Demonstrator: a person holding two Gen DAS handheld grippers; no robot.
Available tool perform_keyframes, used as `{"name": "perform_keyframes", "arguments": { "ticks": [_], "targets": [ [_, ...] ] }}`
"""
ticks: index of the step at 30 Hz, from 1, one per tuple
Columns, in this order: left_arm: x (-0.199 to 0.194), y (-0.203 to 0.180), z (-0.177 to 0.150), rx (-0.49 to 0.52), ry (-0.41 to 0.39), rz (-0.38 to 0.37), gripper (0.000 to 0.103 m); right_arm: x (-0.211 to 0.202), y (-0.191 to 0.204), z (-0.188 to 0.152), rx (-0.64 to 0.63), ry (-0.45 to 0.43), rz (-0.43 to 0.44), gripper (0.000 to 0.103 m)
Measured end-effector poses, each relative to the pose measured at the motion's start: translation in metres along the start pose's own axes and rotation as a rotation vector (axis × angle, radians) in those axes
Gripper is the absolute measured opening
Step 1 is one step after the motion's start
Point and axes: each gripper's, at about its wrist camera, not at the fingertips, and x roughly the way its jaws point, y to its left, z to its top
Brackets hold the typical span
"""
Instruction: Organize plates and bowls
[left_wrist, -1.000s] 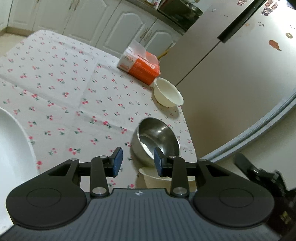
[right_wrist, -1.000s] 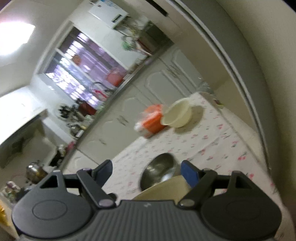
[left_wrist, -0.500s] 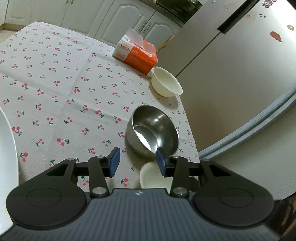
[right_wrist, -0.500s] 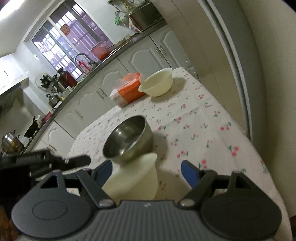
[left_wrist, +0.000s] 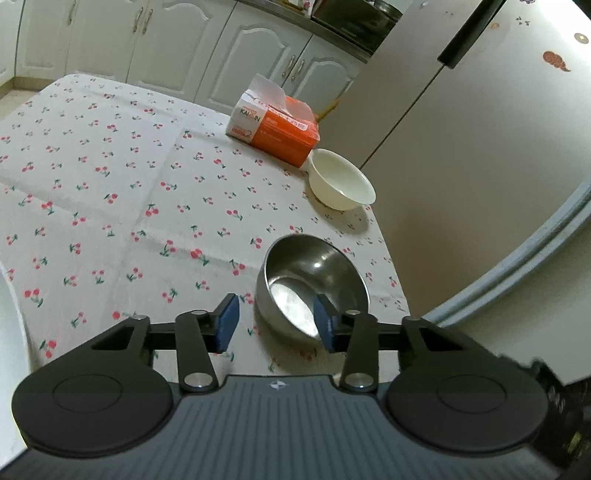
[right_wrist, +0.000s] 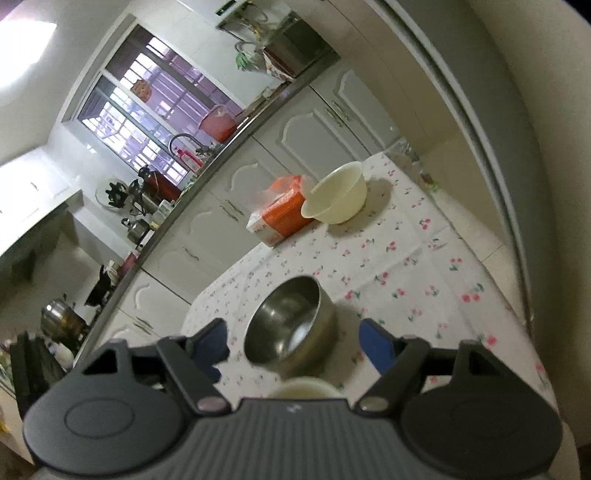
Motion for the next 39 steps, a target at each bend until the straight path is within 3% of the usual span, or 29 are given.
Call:
{"name": "perform_keyframes", "arguments": {
  "ticks": [4,10,16,24,39],
  "targets": [
    [0.012,-0.011,0.004,0.050,-0.016,0.031,0.035,0.025,-0.009,0.011,0.042,0.063,0.018,0.048],
    [0.039,-0.019,0.009,0.085,0.018,0.071,0.022,0.049,-0.021,0.016,0.087,0.117,0.039,0.036],
    [0.049,-0.016,0.010,0.095,0.017,0.084,0.015,0.061,-0.024,0.020,0.071,0.152,0.026,0.031],
    [0.052,-0.013,0.009,0.093,0.022,0.079,0.014,0.056,-0.023,0.019,0.058,0.145,0.031,0.030],
    [-0.006,-0.024,0.008,0.093,-0.045,0.004,0.014,0.018,0.006,0.019,0.009,0.084,0.072,0.030]
  ]
}}
